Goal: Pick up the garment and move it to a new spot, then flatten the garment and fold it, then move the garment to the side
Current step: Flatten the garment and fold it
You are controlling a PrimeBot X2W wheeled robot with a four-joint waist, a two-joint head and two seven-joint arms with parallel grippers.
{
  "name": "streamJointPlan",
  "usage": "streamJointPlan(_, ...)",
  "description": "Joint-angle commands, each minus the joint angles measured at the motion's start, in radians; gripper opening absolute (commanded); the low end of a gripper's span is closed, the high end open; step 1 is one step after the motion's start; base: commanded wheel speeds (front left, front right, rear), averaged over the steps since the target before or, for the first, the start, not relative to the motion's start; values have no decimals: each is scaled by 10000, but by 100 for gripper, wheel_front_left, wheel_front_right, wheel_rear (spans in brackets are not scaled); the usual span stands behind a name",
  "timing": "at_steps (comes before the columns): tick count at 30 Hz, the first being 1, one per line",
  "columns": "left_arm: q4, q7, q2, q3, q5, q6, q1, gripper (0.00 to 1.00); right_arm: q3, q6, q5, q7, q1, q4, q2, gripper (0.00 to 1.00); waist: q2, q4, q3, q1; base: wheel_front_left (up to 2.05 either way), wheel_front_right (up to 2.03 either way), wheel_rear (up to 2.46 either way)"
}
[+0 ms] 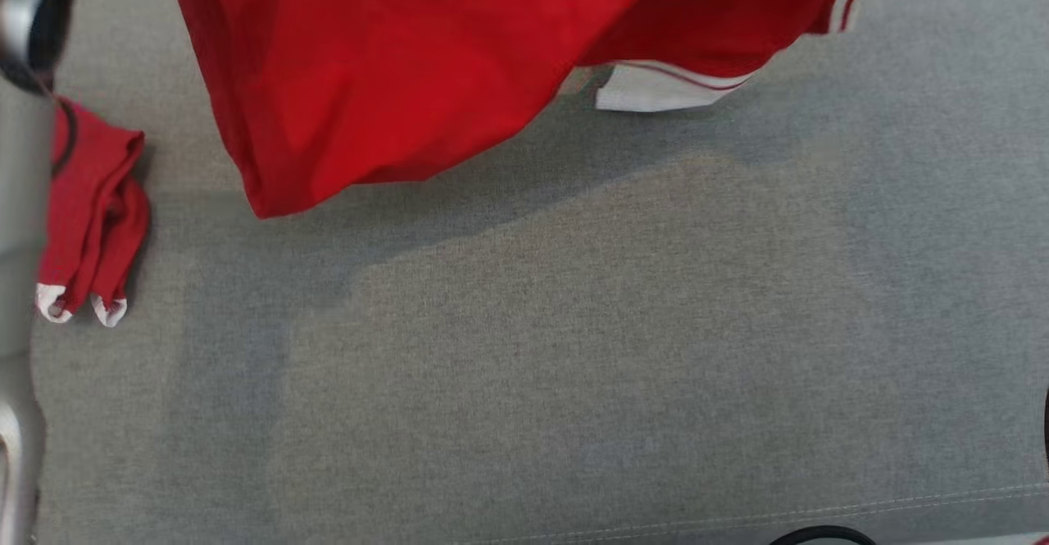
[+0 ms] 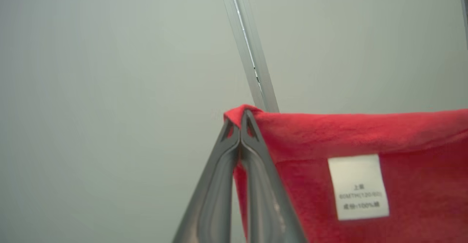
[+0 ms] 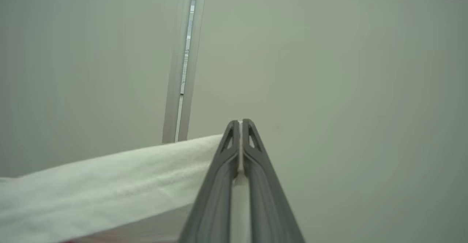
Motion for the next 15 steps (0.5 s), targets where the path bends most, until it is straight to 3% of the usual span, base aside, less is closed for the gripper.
streamJointPlan(1,357,-199,120,-28,178,-19,-866,0,-136,-17,-214,-48,-990,371,20,0,0,168,2752,0,0,0,0)
streamJointPlan(9,2291,-1652,-136,-434,1343,236,-4150,0,-615,-16,-2117,-1238,-5079,2127,272,0,0,254,2842,0,0,0,0)
streamJointPlan(15,2336,-1751,-368,-127,1216,223,-4467,0,-905,-16,-2491,-1463,-5782,2712,514,0,0,194,2750,0,0,0,0)
